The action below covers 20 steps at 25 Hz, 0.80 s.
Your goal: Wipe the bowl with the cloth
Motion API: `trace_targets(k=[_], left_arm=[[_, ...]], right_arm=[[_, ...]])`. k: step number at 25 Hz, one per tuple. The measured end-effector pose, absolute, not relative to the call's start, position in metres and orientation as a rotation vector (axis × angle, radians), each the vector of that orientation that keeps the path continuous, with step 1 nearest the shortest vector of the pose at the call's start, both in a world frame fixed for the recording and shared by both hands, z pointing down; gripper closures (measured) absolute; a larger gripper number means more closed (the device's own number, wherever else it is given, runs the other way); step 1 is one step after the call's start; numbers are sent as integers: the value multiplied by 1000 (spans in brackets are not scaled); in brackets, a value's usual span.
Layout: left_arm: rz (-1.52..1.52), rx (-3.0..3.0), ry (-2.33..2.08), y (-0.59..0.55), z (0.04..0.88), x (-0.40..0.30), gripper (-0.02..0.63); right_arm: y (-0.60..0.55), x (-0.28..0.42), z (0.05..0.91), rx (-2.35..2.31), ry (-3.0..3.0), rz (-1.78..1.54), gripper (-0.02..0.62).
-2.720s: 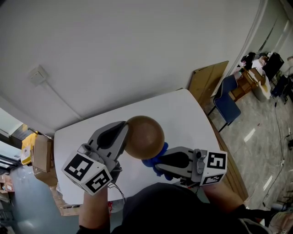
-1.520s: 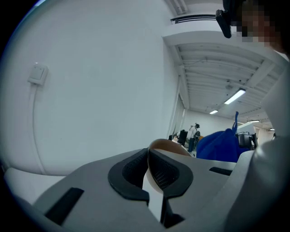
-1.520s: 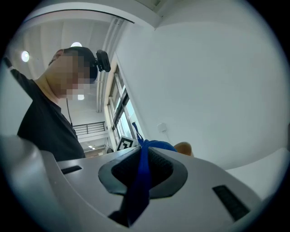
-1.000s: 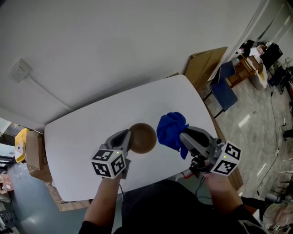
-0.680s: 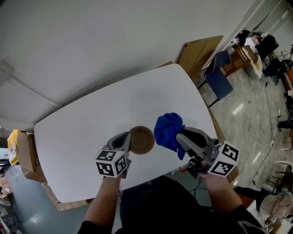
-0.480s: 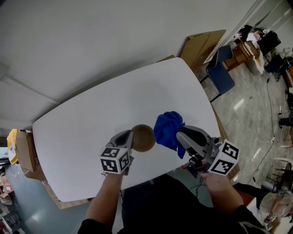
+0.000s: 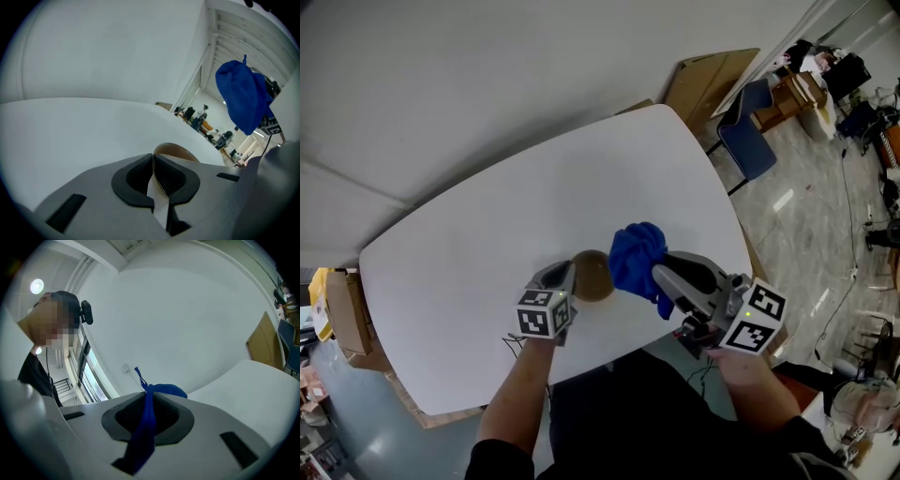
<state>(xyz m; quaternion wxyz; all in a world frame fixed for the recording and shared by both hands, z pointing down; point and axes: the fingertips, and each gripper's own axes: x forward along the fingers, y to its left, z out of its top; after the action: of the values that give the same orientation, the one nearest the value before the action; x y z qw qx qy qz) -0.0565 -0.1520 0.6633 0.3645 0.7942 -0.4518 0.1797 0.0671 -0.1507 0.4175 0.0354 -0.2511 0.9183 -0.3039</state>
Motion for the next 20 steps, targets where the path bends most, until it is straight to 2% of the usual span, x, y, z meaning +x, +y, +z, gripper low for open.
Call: trace_targets(k=[5,7,8,20], left_arm=[[534,2024,-1151,-154,675,-61,581],[578,2025,-1183,-157,674,-65,492],[588,2026,-1202,-159,671,-68,472],[529,2198,-1456,-147,552,-86,473]], right_arm=[[-148,64,407,-786,2845,-896,546],[-147,63,401,-787,2853,-875,546],[-147,62,398,-786,2857,-866,546],[-130,57,364,-705,2907,-713,546]])
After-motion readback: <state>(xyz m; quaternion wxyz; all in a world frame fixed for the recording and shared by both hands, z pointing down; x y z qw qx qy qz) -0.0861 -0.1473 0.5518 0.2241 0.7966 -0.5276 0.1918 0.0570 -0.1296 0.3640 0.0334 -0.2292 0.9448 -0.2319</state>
